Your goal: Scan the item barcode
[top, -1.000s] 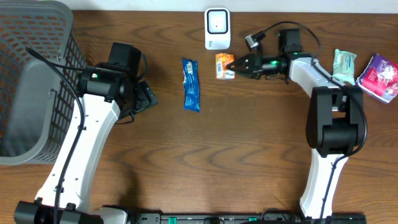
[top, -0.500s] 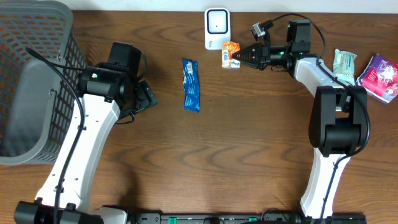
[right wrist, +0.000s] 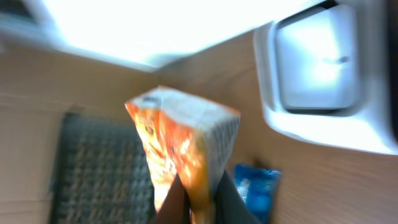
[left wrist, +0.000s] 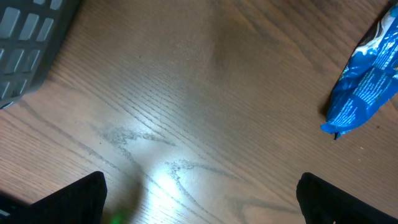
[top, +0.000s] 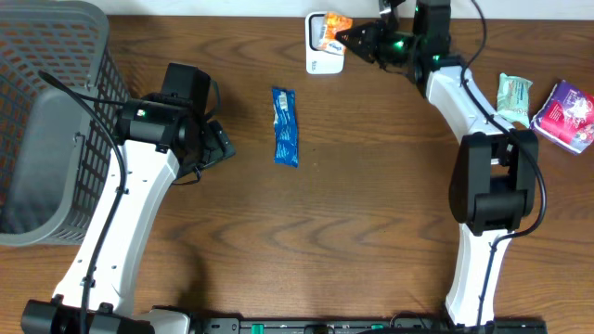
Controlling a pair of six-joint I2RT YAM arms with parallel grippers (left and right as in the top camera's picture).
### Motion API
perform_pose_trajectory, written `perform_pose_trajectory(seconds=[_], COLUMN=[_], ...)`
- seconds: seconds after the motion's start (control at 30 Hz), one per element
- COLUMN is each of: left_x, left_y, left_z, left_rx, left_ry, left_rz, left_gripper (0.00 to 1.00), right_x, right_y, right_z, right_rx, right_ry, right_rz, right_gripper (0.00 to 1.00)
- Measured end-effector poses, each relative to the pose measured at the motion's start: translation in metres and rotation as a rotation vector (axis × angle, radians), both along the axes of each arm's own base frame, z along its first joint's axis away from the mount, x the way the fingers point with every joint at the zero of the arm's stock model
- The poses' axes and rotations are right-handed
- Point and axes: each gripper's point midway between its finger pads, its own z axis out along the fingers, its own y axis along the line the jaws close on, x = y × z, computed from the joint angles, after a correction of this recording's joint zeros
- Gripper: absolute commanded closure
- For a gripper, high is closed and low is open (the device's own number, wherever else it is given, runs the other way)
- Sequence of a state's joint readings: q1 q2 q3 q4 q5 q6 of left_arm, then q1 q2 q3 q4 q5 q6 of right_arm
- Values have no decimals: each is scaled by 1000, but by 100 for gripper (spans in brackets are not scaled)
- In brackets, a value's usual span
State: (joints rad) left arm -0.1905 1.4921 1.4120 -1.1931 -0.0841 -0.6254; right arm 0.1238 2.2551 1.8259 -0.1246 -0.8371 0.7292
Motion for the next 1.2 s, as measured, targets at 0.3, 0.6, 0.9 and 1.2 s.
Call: perform_pose_trajectory(seconds=[0.3,0.6,0.9,1.2], left_x=[0,0,0,0], left_y=[0,0,0,0], left_z=[0,0,0,0], left_rx=[0,0,0,0], left_ry=[0,0,0,0], left_rz=[0,0,0,0], left_gripper=[2,2,2,2], right_x=[41,46,49,26], right_y=[-18,20,1,-184], right_z=[30,24,-11,3], right_rx=[-644,-1305,-1389,-1577], right_ry=[-276,-627,-541,-69], right_rz=[-288,-269,-275,-509], right_gripper=[99,99,99,99])
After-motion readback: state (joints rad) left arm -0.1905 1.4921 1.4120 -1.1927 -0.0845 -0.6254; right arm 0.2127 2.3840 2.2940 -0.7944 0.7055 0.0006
